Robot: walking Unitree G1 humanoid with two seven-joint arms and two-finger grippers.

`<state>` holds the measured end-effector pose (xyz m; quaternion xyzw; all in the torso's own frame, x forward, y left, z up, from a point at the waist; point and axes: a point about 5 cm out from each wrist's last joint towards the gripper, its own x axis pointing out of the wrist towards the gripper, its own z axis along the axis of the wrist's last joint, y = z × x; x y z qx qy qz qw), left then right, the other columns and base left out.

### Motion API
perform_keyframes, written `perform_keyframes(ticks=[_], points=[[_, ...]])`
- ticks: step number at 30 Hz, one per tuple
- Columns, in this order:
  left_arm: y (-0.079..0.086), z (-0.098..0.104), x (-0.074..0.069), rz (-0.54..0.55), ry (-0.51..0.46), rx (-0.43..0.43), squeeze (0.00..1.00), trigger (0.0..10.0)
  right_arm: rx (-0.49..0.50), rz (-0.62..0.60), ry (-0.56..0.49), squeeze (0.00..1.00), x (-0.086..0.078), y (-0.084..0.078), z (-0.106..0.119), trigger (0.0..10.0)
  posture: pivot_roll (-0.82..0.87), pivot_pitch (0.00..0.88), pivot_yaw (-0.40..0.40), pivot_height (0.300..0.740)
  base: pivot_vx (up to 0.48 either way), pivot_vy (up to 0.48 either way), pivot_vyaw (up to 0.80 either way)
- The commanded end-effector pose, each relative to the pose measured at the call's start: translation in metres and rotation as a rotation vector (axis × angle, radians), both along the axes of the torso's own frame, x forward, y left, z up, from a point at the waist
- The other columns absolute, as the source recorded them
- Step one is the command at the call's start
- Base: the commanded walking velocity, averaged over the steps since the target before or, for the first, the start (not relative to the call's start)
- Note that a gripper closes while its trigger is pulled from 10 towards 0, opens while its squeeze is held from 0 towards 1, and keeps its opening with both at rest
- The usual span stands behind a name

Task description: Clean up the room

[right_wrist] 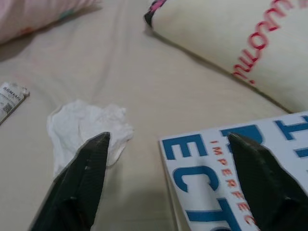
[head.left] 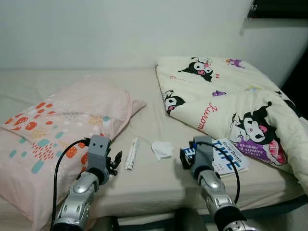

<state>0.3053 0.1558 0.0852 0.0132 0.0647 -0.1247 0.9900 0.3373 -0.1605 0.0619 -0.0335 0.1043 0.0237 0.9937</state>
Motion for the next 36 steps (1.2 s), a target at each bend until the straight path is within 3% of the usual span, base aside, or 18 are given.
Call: perform_keyframes(ticks=[1,5,10,13,22,25,29,30,32,33,34,35,36], points=[[-0.002,-0.01,-0.003,-0.004,0.057,-0.023,1.0,10.0,0.0,0.007,0.027,1.0,-0.002,-0.001,-0.005,10.0,0.04,0.18,-0.066,0.584,0.0,0.0,0.0],[-0.009,-0.012,-0.003,-0.064,0.084,-0.004,1.0,10.0,-0.006,0.032,0.026,1.0,0.013,-0.001,0.008,10.0,0.05,0.268,-0.066,0.584,0.0,0.0,0.0],[-0.009,-0.011,-0.004,-0.068,0.073,0.035,1.0,10.0,-0.002,0.037,0.03,1.0,0.02,-0.003,0.016,10.0,0.07,0.301,-0.076,0.584,0.0,0.0,0.0],[-0.004,-0.004,-0.003,-0.035,0.024,0.067,1.0,10.0,-0.003,0.053,0.007,1.0,0.026,-0.002,0.024,10.0,0.11,0.344,-0.086,0.584,0.0,0.0,0.0],[0.002,0.013,-0.008,0.015,-0.069,0.045,1.0,10.0,0.017,0.08,-0.035,1.0,0.035,0.003,0.038,10.0,0.17,0.387,-0.092,0.584,0.0,0.0,0.0],[0.01,0.026,-0.011,0.056,-0.137,0.033,1.0,10.0,0.045,0.127,-0.099,1.0,0.042,0.012,0.053,10.0,0.19,0.398,-0.098,0.584,0.0,0.0,0.0],[0.013,0.031,-0.014,0.066,-0.155,0.032,1.0,10.0,0.046,0.157,-0.116,1.0,0.046,0.018,0.061,10.0,0.2,0.399,-0.102,0.584,0.0,0.0,0.0],[0.014,0.031,-0.015,0.067,-0.157,0.034,1.0,10.0,0.026,0.167,-0.107,0.62,0.047,0.019,0.061,10.0,0.21,0.398,-0.101,0.584,0.0,0.0,0.0],[0.014,0.032,-0.016,0.068,-0.158,0.035,1.0,10.0,0.012,0.173,-0.101,0.62,0.047,0.02,0.061,10.0,0.21,0.398,-0.101,0.584,0.0,0.0,0.0],[0.014,0.032,-0.018,0.065,-0.156,0.039,1.0,10.0,0.0,0.182,-0.085,0.26,0.047,0.02,0.06,10.0,0.21,0.398,-0.101,0.584,0.0,0.0,0.0],[0.014,0.032,-0.018,0.065,-0.156,0.039,1.0,10.0,0.0,0.182,-0.085,0.26,0.047,0.02,0.06,10.0,0.21,0.398,-0.101,0.584,0.0,0.0,0.0],[0.013,0.033,-0.02,0.055,-0.156,0.045,1.0,10.0,-0.017,0.198,-0.065,0.0,0.047,0.021,0.059,10.0,0.23,0.401,-0.101,0.584,0.0,0.0,0.0],[0.013,0.033,-0.02,0.055,-0.156,0.045,1.0,10.0,-0.017,0.198,-0.065,0.0,0.047,0.021,0.059,10.0,0.23,0.401,-0.101,0.584,0.0,0.0,0.0]])
